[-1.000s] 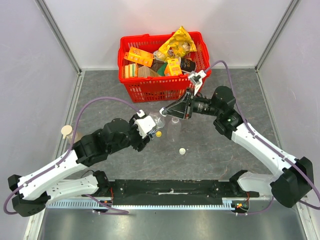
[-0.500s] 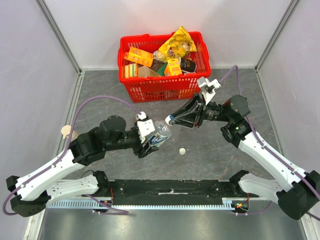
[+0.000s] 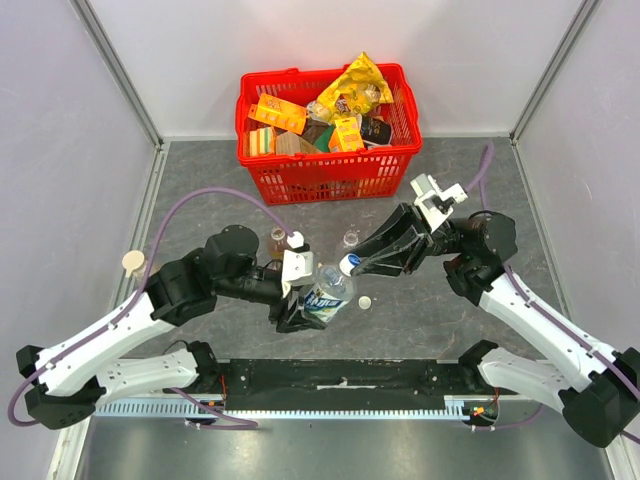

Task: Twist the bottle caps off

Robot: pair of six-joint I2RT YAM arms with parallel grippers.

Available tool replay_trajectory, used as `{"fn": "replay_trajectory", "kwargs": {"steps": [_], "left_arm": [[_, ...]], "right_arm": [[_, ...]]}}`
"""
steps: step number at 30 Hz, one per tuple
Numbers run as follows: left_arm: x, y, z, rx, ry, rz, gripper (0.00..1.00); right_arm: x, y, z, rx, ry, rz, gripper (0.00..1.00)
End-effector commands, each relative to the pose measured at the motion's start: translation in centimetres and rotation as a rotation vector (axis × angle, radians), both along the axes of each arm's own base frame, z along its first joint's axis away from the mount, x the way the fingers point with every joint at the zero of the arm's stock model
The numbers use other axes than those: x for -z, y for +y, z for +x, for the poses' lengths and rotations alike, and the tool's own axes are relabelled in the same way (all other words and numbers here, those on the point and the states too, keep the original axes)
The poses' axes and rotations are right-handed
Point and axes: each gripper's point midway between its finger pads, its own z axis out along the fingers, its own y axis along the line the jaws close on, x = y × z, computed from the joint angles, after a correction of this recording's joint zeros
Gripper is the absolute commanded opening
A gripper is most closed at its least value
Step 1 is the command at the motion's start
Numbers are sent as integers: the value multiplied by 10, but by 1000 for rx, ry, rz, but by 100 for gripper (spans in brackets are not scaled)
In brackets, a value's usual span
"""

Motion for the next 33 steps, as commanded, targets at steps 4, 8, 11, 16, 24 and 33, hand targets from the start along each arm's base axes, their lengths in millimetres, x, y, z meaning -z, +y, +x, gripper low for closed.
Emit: {"fn": "replay_trajectory", "kwargs": {"steps": [4, 8, 11, 16, 24, 33], "left_arm": [[-55, -22, -40, 296, -18, -210, 28], [-52, -24, -40, 306, -9, -205, 28], [-49, -25, -38, 290, -17, -206, 28], [-46, -22, -25, 203, -54, -203, 26], [-16, -12, 14, -30, -107, -81, 24], [5, 4, 71, -325, -205, 64, 23]], "right_arm": [[0, 0, -17, -91, -15, 44, 0], [-1, -2, -21, -92, -37, 53, 0], [-2, -2, -20, -85, -35, 48, 0], [0, 3, -6, -11, -26, 20, 18], [-14, -1, 20, 205, -22, 28, 89], [-25, 0, 41, 303, 48, 43, 98]]}}
